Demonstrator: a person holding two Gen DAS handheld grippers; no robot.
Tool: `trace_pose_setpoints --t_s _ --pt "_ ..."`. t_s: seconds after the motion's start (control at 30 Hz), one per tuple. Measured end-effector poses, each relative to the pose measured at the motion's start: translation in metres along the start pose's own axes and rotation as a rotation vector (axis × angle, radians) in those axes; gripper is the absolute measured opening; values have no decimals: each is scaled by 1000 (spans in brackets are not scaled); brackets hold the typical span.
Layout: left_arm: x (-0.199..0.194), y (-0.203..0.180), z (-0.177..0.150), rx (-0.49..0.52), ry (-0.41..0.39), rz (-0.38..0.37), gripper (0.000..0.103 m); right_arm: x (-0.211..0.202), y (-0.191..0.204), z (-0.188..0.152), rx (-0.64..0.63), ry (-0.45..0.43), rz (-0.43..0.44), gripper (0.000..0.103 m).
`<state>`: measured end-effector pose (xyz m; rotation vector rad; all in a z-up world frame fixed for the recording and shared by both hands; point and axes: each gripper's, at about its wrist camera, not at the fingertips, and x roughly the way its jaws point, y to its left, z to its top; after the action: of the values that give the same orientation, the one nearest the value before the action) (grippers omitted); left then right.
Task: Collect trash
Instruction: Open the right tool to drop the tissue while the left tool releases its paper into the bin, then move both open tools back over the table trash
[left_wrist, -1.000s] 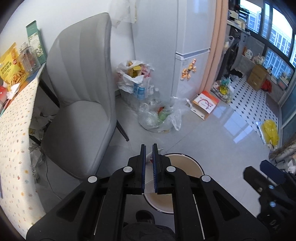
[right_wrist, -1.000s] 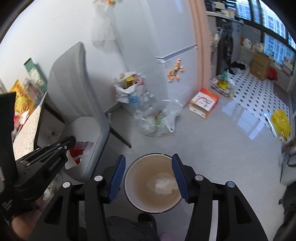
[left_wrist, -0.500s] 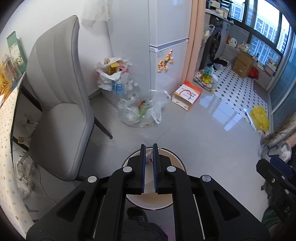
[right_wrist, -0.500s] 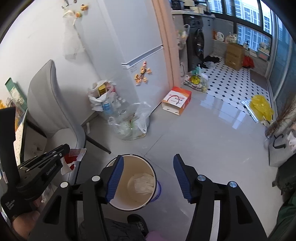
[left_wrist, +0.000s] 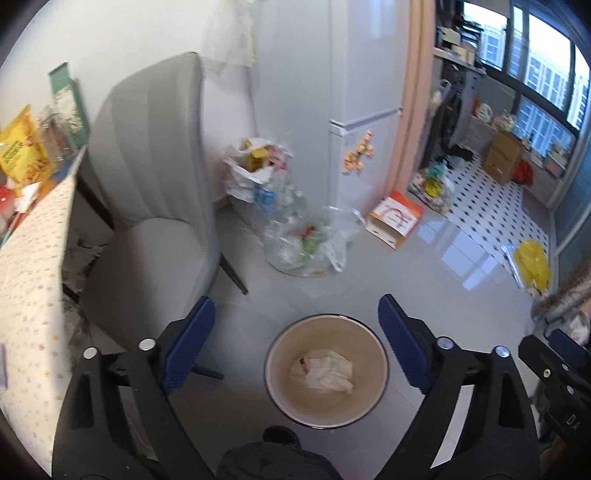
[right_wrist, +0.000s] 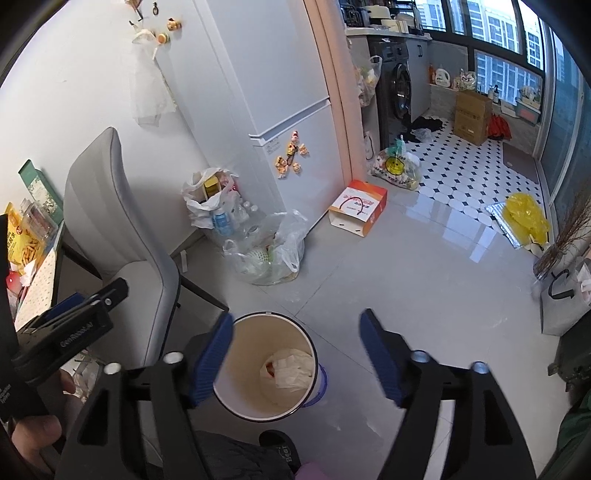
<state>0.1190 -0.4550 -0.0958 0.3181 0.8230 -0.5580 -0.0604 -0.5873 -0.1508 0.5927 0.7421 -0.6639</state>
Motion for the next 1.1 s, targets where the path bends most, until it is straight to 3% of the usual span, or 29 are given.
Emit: trace_pose_setpoints --t_s 0.23,0.5,1.1 --pt "-38 50 0 -66 -64 62 96 -20 44 -2 -79 -33 48 95" --pt "-85 120 -16 -173 -126 118 97 -50 110 -14 -189 -55 122 95" --pt "-186 272 -89 -403 -240 280 97 -121 254 -72 -427 -93 285 95"
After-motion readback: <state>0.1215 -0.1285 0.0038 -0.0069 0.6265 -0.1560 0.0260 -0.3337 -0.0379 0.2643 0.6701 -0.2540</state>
